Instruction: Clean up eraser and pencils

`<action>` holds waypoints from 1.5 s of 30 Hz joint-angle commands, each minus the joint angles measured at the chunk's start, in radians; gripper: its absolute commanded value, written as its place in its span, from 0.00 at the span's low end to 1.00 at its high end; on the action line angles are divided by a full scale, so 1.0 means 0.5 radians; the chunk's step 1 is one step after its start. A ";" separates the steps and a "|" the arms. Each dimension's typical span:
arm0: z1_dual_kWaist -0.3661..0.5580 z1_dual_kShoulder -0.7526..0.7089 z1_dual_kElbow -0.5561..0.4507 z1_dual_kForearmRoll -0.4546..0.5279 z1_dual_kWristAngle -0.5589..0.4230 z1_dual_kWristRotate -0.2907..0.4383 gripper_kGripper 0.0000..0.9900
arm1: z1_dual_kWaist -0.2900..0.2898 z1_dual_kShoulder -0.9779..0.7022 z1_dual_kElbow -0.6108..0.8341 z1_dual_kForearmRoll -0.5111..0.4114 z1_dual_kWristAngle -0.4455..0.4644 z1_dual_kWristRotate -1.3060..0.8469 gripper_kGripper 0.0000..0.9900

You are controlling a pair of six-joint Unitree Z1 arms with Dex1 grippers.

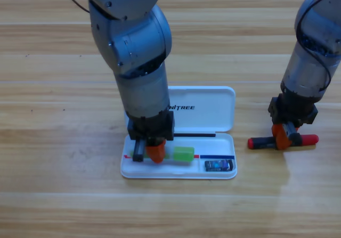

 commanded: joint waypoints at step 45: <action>-0.036 0.115 0.022 -0.014 -0.053 -0.186 1.00 | 0.114 -0.314 0.060 0.213 -0.036 0.171 0.00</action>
